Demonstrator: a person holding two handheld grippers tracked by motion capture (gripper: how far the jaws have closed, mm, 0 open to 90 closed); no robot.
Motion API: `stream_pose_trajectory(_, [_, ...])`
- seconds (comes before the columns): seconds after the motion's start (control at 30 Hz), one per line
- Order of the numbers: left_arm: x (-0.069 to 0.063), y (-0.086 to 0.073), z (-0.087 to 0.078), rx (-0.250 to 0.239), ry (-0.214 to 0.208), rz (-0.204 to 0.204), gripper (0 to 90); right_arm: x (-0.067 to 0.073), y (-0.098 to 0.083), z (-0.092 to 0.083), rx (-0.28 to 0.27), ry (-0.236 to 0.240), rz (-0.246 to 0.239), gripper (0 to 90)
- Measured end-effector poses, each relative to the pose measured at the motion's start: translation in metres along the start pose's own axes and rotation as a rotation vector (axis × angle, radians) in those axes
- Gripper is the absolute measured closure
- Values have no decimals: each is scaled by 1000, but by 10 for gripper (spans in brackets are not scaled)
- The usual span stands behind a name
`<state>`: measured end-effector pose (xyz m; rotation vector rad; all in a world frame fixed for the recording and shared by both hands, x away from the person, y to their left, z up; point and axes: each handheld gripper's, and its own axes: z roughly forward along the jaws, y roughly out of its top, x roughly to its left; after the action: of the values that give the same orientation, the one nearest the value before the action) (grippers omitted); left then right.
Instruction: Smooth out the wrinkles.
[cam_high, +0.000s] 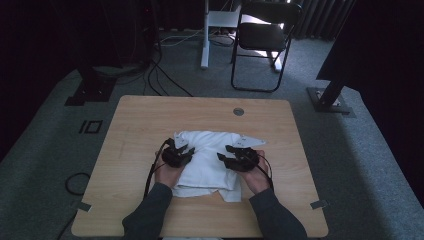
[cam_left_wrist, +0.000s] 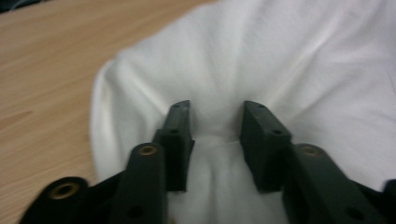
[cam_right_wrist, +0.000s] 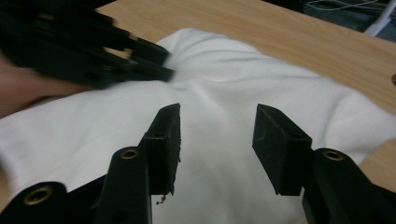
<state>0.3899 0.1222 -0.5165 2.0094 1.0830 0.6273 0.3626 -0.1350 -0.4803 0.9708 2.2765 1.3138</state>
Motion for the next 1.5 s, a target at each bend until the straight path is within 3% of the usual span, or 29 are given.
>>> stream_pose_trajectory(0.13, [2, 5, -16, -45, -23, -33, 590, -16, 4, 26, 28, -18, 14, 498])
stream_pose_trajectory(0.3, [-9, 4, -42, -107, -96, -20, 577, -40, -1, 57, 94, -80, 87, 529])
stream_pose_trajectory(0.37, [-9, 4, -42, -107, -96, -20, 576, -45, -3, 62, 109, -98, 110, 529])
stream_pose_trajectory(0.4, [-18, 0, -48, -101, -145, -1, 576, -45, -3, 62, 109, -98, 110, 532])
stream_pose_trajectory(0.43, [-28, -5, -50, -81, -173, 33, 575, -53, -9, 68, 144, -121, 146, 526])
stream_pose_trajectory(0.53, [-37, -12, -53, -80, -184, 41, 558, -55, -12, 66, 158, -137, 147, 523])
stream_pose_trajectory(0.63, [-45, -21, -64, -107, -191, 31, 553, -52, -16, 49, 152, -145, 148, 500])
stream_pose_trajectory(0.7, [-45, -24, -71, -121, -201, 24, 554, -44, -17, 36, 126, -131, 126, 488])
stream_pose_trajectory(0.8, [-49, -27, -77, -120, -197, 49, 558, -26, -21, 17, 89, -100, 78, 476])
stream_pose_trajectory(0.93, [-53, -33, -69, -64, -210, 70, 561, -4, -33, 7, 103, -40, 1, 477])
stream_pose_trajectory(1.03, [-57, -34, -57, -49, -231, 70, 562, -1, -46, 14, 160, -78, -30, 479])
stream_pose_trajectory(1.1, [-59, -33, -50, -43, -232, 81, 562, -7, -52, 18, 177, -76, 12, 483])
stream_pose_trajectory(1.23, [-60, -28, -38, -44, -231, 84, 564, -18, -55, 29, 198, -114, 38, 495])
stream_pose_trajectory(1.5, [-55, -15, -19, -59, -197, 49, 556, -40, -45, 51, 196, -156, 92, 500])
